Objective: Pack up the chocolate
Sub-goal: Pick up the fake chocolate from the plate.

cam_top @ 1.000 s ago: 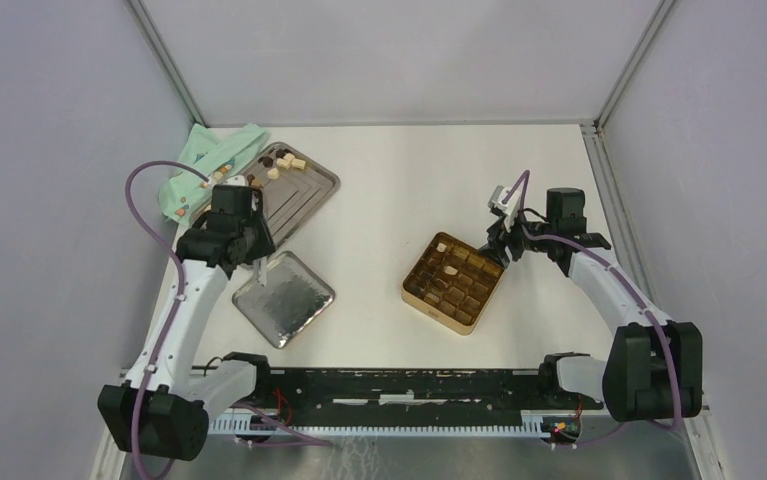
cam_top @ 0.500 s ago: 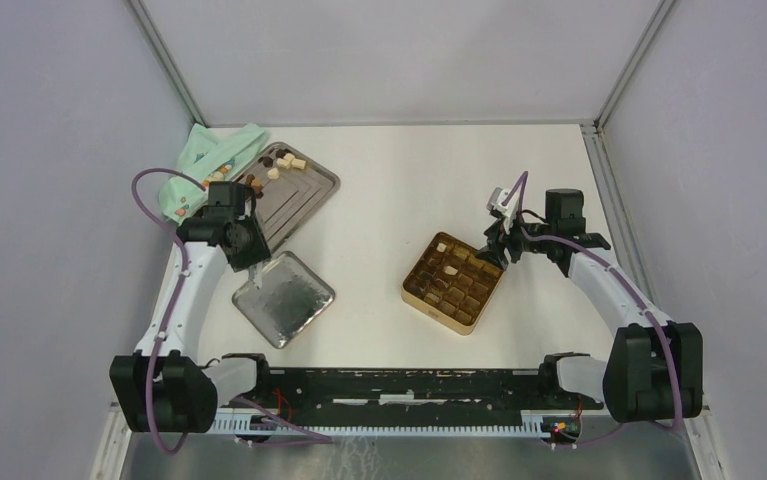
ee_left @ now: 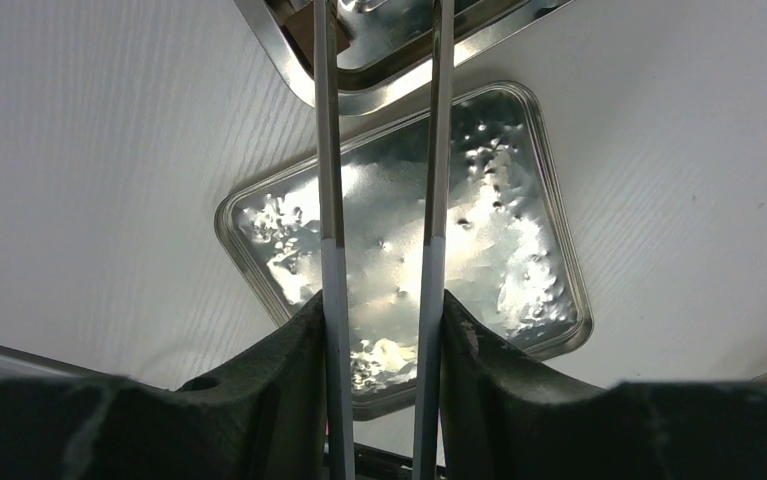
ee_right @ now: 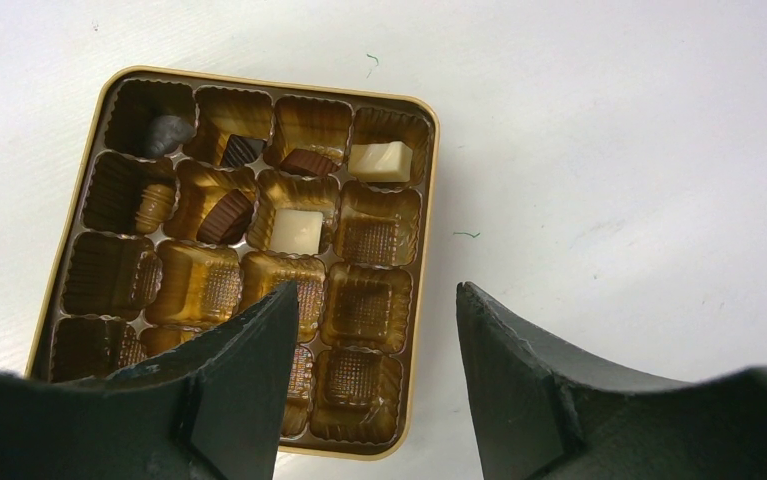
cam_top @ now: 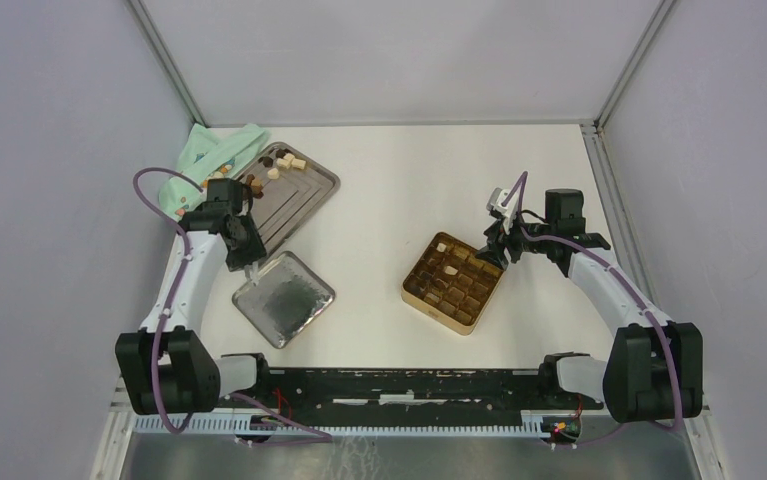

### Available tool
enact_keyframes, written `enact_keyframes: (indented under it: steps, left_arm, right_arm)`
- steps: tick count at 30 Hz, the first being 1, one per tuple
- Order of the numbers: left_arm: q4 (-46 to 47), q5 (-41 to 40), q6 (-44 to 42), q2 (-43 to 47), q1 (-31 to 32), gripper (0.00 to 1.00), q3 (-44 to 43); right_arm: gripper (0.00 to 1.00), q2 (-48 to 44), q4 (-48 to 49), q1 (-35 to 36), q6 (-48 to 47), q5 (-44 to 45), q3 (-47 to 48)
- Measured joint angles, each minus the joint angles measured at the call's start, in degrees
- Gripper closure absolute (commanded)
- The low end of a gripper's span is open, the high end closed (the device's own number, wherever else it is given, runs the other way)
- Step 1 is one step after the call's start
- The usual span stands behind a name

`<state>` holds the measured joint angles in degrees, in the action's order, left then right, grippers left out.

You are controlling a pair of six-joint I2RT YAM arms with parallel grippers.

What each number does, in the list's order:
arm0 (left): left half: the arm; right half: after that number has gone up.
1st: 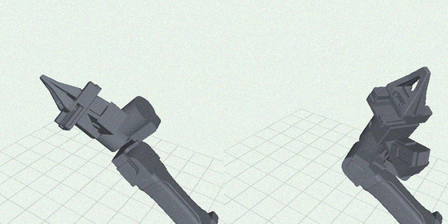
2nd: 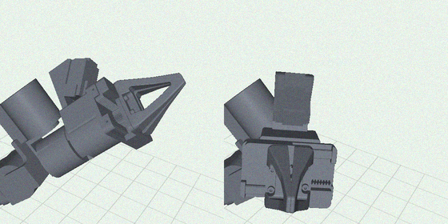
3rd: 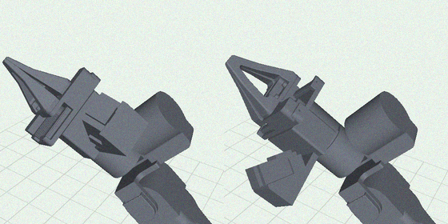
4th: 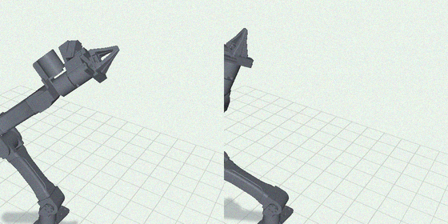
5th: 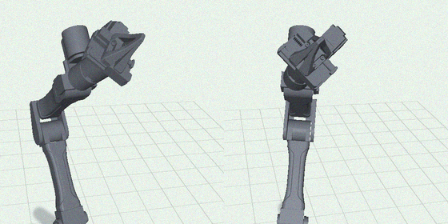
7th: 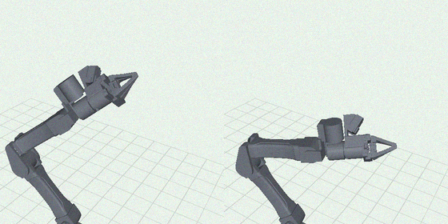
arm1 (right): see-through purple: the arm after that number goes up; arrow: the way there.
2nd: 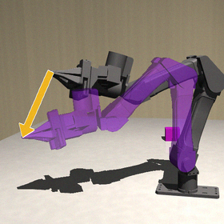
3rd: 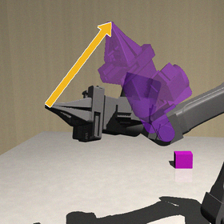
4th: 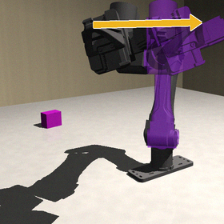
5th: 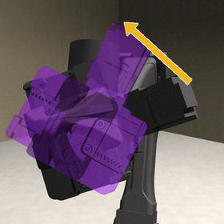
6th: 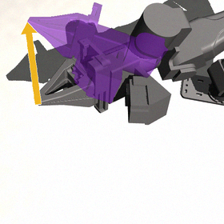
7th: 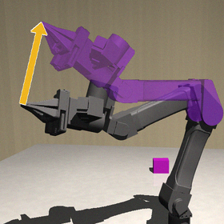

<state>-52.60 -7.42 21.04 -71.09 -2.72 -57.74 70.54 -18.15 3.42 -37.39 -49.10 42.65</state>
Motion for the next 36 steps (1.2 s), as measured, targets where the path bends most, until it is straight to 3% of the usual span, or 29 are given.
enact_keyframes:
  steps: [15, 36]
  left_arm:
    - [2.27, 0.07, -1.88, -4.2, -1.33, 0.53, 0.02]
    - [3.28, 4.44, -2.69, -4.63, -1.42, 0.63, 0.07]
  right_arm:
    - [0.35, 0.0, -0.24, 0.0, -0.2, -0.02, -0.02]
    - [0.35, 0.02, -0.66, 0.0, -0.46, -0.02, 0.0]
